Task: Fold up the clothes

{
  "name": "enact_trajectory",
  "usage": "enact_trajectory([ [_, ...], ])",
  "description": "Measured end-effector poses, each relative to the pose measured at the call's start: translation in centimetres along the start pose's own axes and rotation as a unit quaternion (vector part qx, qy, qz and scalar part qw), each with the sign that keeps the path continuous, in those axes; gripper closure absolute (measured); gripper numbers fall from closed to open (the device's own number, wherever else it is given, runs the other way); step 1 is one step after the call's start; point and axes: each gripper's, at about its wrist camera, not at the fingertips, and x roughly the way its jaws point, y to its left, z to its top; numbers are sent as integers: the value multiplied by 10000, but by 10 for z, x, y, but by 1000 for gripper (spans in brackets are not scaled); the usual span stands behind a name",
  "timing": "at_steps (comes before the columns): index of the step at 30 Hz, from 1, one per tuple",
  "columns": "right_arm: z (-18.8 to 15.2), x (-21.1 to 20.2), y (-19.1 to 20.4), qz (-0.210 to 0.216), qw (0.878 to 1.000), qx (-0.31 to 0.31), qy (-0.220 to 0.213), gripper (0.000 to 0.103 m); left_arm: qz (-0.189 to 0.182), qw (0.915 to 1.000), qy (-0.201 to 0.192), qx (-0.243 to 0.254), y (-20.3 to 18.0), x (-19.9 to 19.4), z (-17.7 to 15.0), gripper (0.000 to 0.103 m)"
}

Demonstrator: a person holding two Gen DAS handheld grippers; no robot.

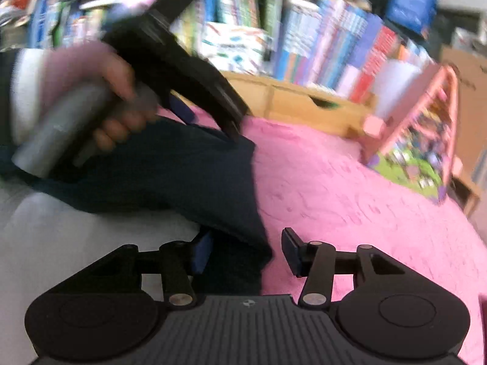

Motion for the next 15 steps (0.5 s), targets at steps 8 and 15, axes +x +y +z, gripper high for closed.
enact_trajectory([
  [8, 5, 10, 3, -562, 9983, -164, 63, 95, 292, 9986, -60, -443, -2, 14, 18, 33],
  [15, -12, -1, -19, -637, 9969, 208, 411, 92, 652, 9895, -510, -1184, 55, -61, -22, 25],
])
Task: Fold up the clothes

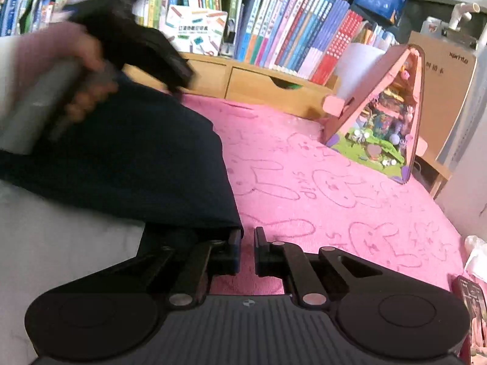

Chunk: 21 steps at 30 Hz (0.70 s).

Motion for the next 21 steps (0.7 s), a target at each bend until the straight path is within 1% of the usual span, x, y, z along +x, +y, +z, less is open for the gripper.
enact_trajectory([
  [1, 0, 0, 1, 17, 10000, -40, -6, 91, 84, 9999, -78, -103, 15, -16, -6, 24],
  [3, -1, 0, 2, 61, 9999, -119, -23, 88, 460, 9979, -202, -399, 52, -53, -27, 23],
  [4, -2, -2, 3, 132, 9998, -153, -59, 84, 659, 9958, -229, -587, 71, -71, -36, 23],
  [6, -4, -6, 5, 178, 9995, -230, -126, 80, 1052, 9891, -253, -998, 107, -104, -57, 21],
  [7, -5, -8, 7, 164, 9993, -285, -152, 78, 1191, 9851, -208, -1221, 121, -115, -68, 17],
  [9, -6, -12, 10, 136, 9989, -406, -187, 76, 1443, 9755, -110, -1655, 150, -136, -90, 14],
  [11, -7, -16, 15, 112, 9982, -540, -214, 75, 1340, 9709, 109, -1981, 165, -140, -101, 13],
  [12, -8, -20, 19, 123, 9975, -643, -258, 75, 1296, 9679, 188, -2143, 170, -136, -105, 10],
  [13, -9, -24, 24, 134, 9967, -746, -302, 75, 1260, 9653, 219, -2275, 172, -130, -108, 6],
  [15, -10, -33, 33, 157, 9946, -951, -391, 69, 1305, 9642, 80, -2306, 172, -123, -110, 5],
  [16, -11, -38, 37, 177, 9933, -1048, -447, 65, 1370, 9657, -14, -2206, 170, -120, -109, 9],
  [17, -12, -43, 41, 196, 9920, -1145, -503, 59, 1393, 9683, -58, -2073, 165, -118, -106, 16],
  [18, -13, -47, 45, 225, 9905, -1238, -555, 55, 1416, 9706, -100, -1945, 161, -115, -104, 44],
  [19, -14, -50, 47, 301, 9892, -1310, -585, 50, 1441, 9718, -136, -1860, 158, -115, -101, 52],
  [21, -14, -51, 51, 351, 9873, -1423, -614, 49, 1411, 9743, -236, -1738, 155, -118, -95, 53],
])
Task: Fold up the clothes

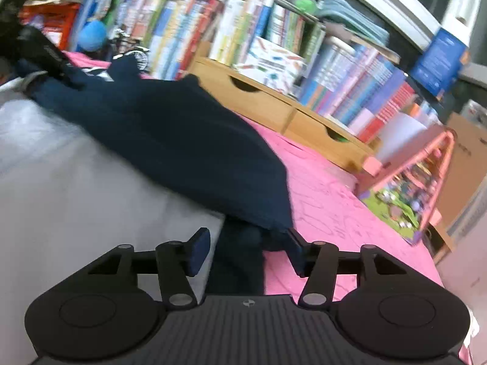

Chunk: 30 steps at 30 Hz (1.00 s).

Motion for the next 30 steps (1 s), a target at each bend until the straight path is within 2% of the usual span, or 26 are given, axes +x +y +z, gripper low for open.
enact_trajectory([
  [3, 4, 10, -4, -177, 9998, 4, 45, 49, 72, 9997, -165, 140, -1, -4, 3, 52],
  [4, 5, 15, -10, -227, 9997, 109, 80, 49, 129, 9997, -114, 188, 0, -1, 4, 51],
  [8, 5, 28, -44, 88, 9957, 902, 198, 49, 265, 9994, -70, 219, 4, -8, 7, 47],
  [10, 1, 28, -64, 413, 9894, 1384, 137, 48, 61, 9989, -296, 361, -1, -20, 14, 33],
  [12, -5, 26, -86, 878, 9758, 2000, -27, 48, -242, 9970, -511, 528, -10, -31, 24, 30],
  [14, -8, 31, -100, 1111, 9616, 2511, 6, 49, -772, 9927, -530, 757, -33, -33, 37, 28],
  [15, -7, 36, -100, 1065, 9603, 2574, 118, 50, -1054, 9898, -454, 850, -50, -29, 44, 27],
  [17, -7, 43, -92, 859, 9675, 2364, 259, 55, -1537, 9831, -212, 970, -86, -16, 53, 23],
  [20, -6, 52, -82, 793, 9690, 2302, 419, 58, -1925, 9754, 334, 1022, -146, 24, 60, 22],
  [23, -8, 61, -78, 802, 9661, 2393, 548, 61, -2108, 9658, 974, 1154, -202, 71, 56, 19],
  [24, -9, 61, -73, 733, 9690, 2306, 497, 61, -2058, 9639, 1134, 1255, -219, 84, 52, 15],
  [27, -7, 57, -64, 573, 9754, 2077, 466, 61, -1966, 9520, 1297, 1953, -252, 106, 38, 15],
  [30, -9, 58, -67, 644, 9729, 2167, 475, 61, -1974, 9391, 1489, 2386, -261, 120, 33, 16],
])
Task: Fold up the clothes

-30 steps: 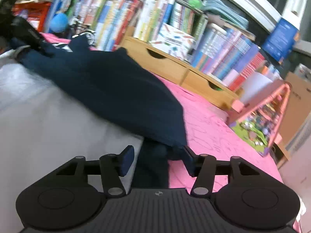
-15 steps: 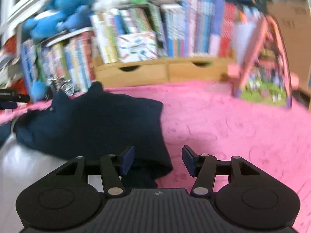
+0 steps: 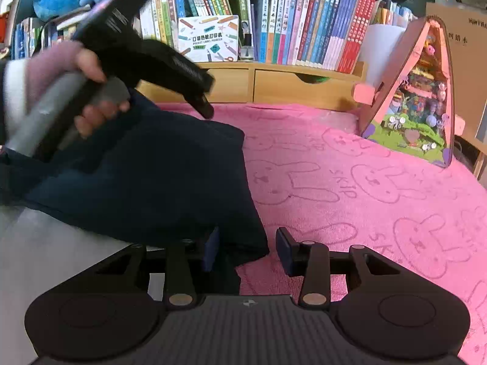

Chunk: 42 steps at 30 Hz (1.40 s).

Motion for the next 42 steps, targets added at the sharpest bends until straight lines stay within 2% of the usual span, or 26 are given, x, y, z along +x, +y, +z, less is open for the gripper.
enact_trajectory([
  [2, 1, 1, -5, 100, 9999, 128, 24, 61, -375, 9990, 185, -126, 8, 2, 1, 20],
  [4, 2, 1, -6, 122, 9998, 151, 30, 60, -940, 9948, 315, -219, 15, 1, 1, 22],
  [7, 3, 1, -4, 63, 10000, 68, 24, 60, -1319, 9905, 378, -122, 17, -1, -2, 22],
  [8, 3, 1, -4, 65, 10000, 70, 24, 60, -1346, 9900, 396, -131, 18, 0, -2, 22],
  [12, 3, 0, -5, 75, 9999, 86, 29, 60, -1888, 9813, 188, -314, 24, -10, -4, 30],
  [15, 3, 1, -5, 85, 9999, 96, 30, 60, -2303, 9722, -42, -420, 29, -24, 1, 30],
  [16, 3, 1, -5, 89, 9999, 102, 31, 60, -2310, 9718, -118, -461, 32, -28, 3, 30],
  [19, 4, 1, -5, 90, 9999, 98, 32, 60, -2026, 9784, -111, -394, 32, -32, 13, 30],
  [22, 4, 0, -5, 88, 9999, 94, 32, 60, -1635, 9854, 434, -173, 21, -12, 11, 29],
  [24, 3, 0, -5, 87, 9999, 94, 32, 60, -1444, 9879, 572, 10, 13, -1, 3, 29],
  [26, 3, 0, -4, 84, 9999, 92, 32, 60, -1407, 9888, 500, 0, 3, 5, 1, 36],
  [27, 3, 0, -4, 81, 9999, 91, 31, 60, -1342, 9899, 454, 53, -3, 5, 0, 54],
  [28, 3, 0, -4, 81, 9999, 91, 31, 59, -1276, 9909, 407, 105, -8, 4, -1, 67],
  [30, 3, -1, -4, 81, 9999, 94, 31, 59, -1156, 9925, 320, 221, -19, 4, -2, 76],
  [32, 3, -1, -3, 83, 9999, 102, 31, 59, -1180, 9913, 331, 480, -31, 2, -1, 78],
  [34, 3, -1, -3, 82, 9999, 103, 32, 59, -1089, 9917, 425, 528, -37, 6, -1, 78],
  [39, 2, -1, -3, 83, 9999, 102, 31, 59, -864, 9957, 98, 310, -37, 12, 4, 85],
  [42, 2, -1, -3, 84, 9999, 95, 33, 59, -747, 9967, -139, -297, -27, 17, 16, 85],
])
